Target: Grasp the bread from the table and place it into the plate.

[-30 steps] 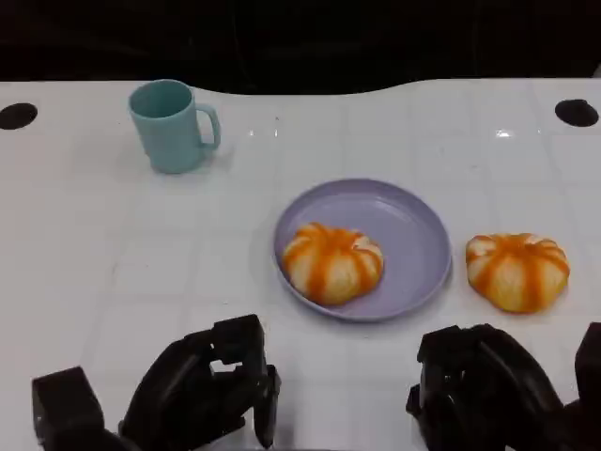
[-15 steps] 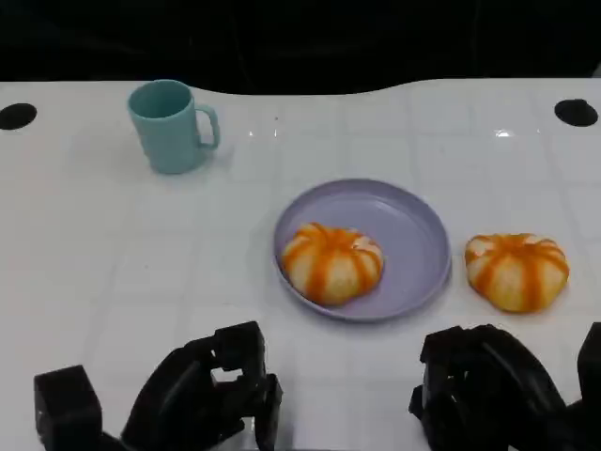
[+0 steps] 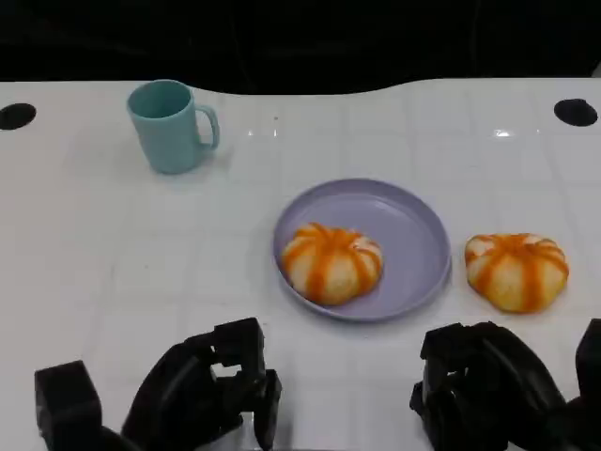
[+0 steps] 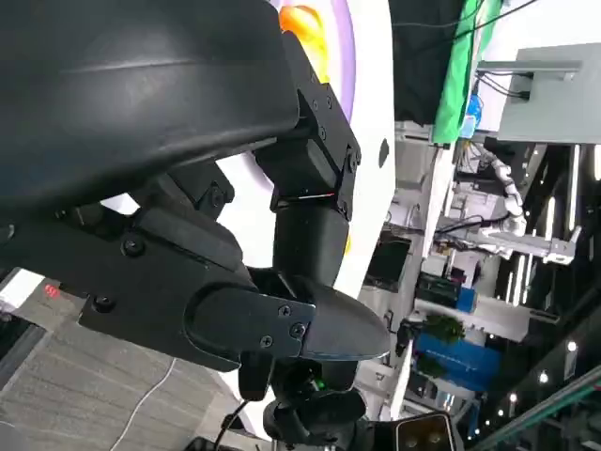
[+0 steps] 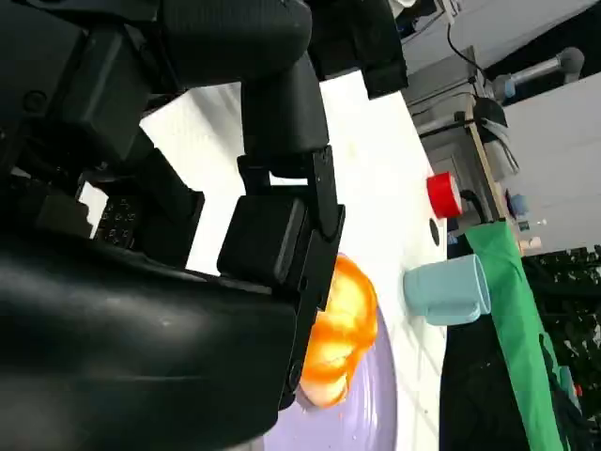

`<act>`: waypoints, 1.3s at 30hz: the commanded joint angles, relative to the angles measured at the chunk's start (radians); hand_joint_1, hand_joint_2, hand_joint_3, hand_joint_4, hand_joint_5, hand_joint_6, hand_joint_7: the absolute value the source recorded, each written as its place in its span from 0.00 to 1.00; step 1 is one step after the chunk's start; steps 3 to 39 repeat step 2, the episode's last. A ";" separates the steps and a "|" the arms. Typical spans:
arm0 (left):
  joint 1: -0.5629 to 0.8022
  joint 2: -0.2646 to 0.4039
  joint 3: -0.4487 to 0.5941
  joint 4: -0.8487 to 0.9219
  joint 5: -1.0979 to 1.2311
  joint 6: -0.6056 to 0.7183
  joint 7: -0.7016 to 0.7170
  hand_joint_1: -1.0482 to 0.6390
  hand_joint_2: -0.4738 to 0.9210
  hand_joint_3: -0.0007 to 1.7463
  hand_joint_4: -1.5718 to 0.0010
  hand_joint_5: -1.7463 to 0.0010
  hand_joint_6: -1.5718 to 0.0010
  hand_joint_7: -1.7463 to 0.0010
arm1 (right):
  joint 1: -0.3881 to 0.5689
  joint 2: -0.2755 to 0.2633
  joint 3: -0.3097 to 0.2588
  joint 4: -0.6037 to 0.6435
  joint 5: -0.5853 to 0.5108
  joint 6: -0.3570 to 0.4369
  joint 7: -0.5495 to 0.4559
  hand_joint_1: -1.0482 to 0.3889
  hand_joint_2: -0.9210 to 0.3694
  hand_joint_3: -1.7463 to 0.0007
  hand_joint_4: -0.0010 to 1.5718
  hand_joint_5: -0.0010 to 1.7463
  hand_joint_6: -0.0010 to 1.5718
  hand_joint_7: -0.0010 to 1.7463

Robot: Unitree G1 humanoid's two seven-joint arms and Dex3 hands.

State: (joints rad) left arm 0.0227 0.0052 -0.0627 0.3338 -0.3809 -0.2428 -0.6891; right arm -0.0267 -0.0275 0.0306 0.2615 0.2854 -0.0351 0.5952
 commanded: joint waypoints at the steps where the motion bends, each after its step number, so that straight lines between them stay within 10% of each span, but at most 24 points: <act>1: -0.003 0.008 0.016 0.003 0.002 -0.003 -0.012 0.13 1.00 0.13 0.34 0.00 0.45 0.00 | -0.001 -0.004 -0.012 0.009 0.008 -0.008 -0.006 0.00 0.71 0.19 0.96 0.77 1.00 0.56; 39: -0.003 0.008 0.017 0.005 0.002 -0.005 -0.015 0.12 1.00 0.13 0.34 0.00 0.45 0.00 | -0.001 -0.004 -0.011 0.008 0.007 -0.011 -0.005 0.00 0.71 0.19 0.96 0.77 1.00 0.56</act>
